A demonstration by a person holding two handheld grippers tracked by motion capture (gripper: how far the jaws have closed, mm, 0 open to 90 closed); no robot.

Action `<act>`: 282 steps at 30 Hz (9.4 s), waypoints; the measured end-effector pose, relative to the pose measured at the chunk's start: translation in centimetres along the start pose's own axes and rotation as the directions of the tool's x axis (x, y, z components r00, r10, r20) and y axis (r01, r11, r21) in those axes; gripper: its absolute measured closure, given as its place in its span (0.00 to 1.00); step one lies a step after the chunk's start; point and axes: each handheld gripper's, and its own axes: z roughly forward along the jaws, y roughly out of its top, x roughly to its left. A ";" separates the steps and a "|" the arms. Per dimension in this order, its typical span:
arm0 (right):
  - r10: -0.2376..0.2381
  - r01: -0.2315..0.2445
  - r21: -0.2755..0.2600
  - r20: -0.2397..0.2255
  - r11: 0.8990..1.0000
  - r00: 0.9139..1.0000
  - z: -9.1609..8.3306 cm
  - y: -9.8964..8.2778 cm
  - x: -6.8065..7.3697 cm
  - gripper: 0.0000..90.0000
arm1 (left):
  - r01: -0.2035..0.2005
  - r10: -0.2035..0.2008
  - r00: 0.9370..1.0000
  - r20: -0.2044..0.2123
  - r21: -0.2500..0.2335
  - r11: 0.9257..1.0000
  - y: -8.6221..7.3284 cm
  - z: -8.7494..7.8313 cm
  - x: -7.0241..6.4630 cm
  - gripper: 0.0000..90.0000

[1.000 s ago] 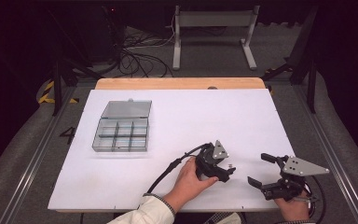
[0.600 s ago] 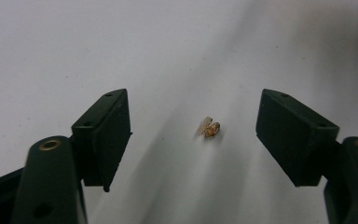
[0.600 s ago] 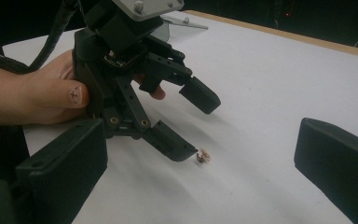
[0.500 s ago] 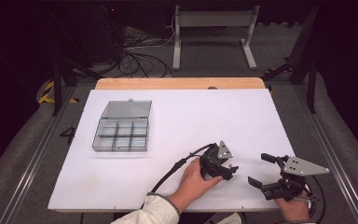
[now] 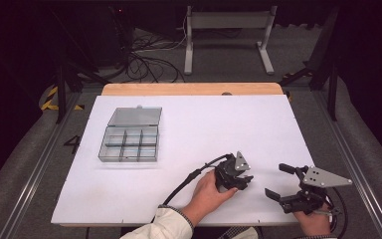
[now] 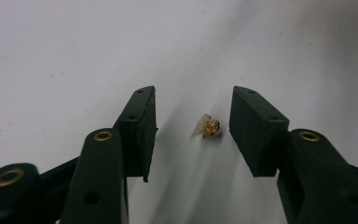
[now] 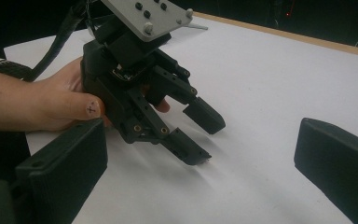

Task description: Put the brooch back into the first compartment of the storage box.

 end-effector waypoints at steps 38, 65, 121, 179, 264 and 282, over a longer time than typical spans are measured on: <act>0.000 0.000 0.010 -0.004 1.000 1.000 0.2 0.0 0.1 0.04 | -0.019 0.019 0.999 0.041 -0.001 1.000 0.6 -3.0 0.5 0.88; 0.000 0.000 0.027 -0.007 1.000 1.000 0.6 -0.1 0.2 0.04 | -0.004 0.006 1.000 0.020 -0.075 0.997 0.0 -9.8 2.9 0.88; 0.001 -0.001 0.043 -0.012 0.999 1.000 1.1 -0.1 0.5 0.04 | 0.116 -0.138 0.961 -0.239 -0.101 0.988 -5.7 -22.5 11.2 0.88; 0.003 -0.003 0.052 -0.016 0.999 1.000 1.3 -0.1 0.5 0.04 | 0.401 -0.408 0.784 -0.468 -0.120 0.908 -13.6 -27.8 19.8 0.88; 0.004 -0.002 0.055 -0.022 0.999 1.000 1.5 -0.1 0.5 0.04 | 0.385 -0.422 0.800 -0.427 -0.176 0.906 -14.4 -28.6 18.2 0.52; 0.005 -0.003 0.051 -0.024 0.999 1.000 1.4 -0.1 0.5 0.04 | 0.278 -0.369 0.849 -0.378 -0.274 0.921 -14.1 -29.8 13.1 0.41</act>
